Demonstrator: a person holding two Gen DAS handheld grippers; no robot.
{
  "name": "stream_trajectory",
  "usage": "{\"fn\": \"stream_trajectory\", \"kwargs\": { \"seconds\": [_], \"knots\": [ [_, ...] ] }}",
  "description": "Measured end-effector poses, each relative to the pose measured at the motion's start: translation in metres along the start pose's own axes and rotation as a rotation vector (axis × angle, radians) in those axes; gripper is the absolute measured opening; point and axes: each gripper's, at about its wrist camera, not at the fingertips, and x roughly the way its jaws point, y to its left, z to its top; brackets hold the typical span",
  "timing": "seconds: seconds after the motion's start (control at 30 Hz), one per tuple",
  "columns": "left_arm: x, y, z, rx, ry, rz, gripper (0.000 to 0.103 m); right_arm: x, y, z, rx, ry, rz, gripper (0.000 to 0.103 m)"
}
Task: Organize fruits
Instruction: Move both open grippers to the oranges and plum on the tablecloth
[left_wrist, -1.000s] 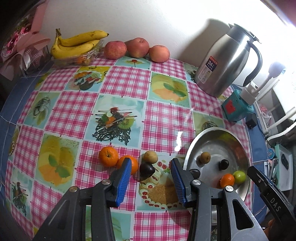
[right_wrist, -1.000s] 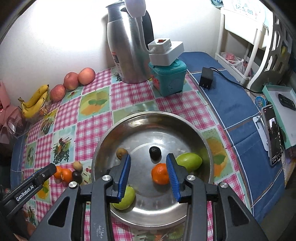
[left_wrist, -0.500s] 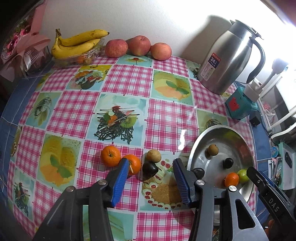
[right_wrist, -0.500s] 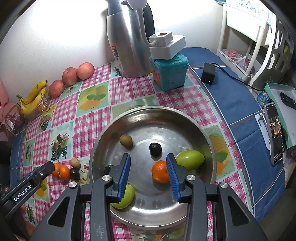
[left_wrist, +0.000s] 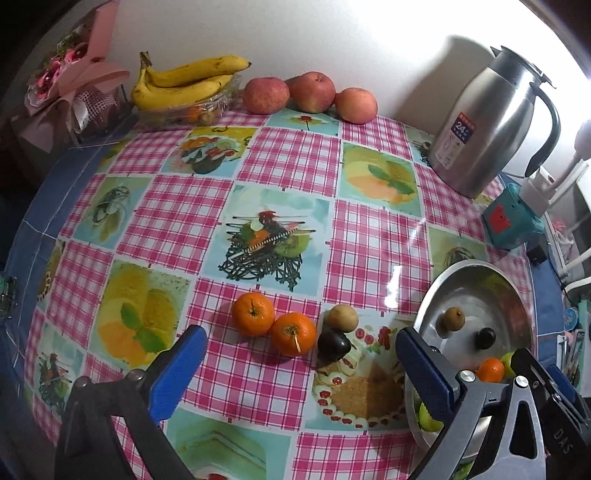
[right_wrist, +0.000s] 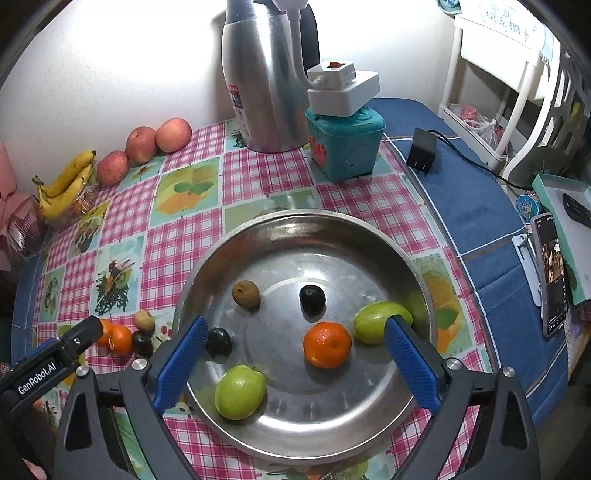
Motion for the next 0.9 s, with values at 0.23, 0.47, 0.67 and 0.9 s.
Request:
{"fn": "stream_trajectory", "kwargs": {
  "seconds": [0.23, 0.47, 0.67, 0.9],
  "knots": [
    [-0.004, -0.003, 0.001, 0.021, -0.02, -0.001, 0.103, -0.002, 0.0, 0.001, 0.014, -0.015, 0.028, 0.096],
    [-0.013, 0.003, 0.002, 0.013, -0.065, -0.009, 0.103, -0.004, 0.004, 0.001, 0.014, -0.03, 0.048, 0.096],
    [-0.018, 0.018, 0.004, -0.016, -0.081, -0.02, 0.103, -0.005, 0.012, 0.001, 0.006, -0.034, 0.065, 0.096],
    [-0.023, 0.044, 0.011, -0.041, -0.098, -0.002, 0.103, 0.0, 0.028, -0.001, -0.024, -0.007, 0.071, 0.096]
  ]
}}
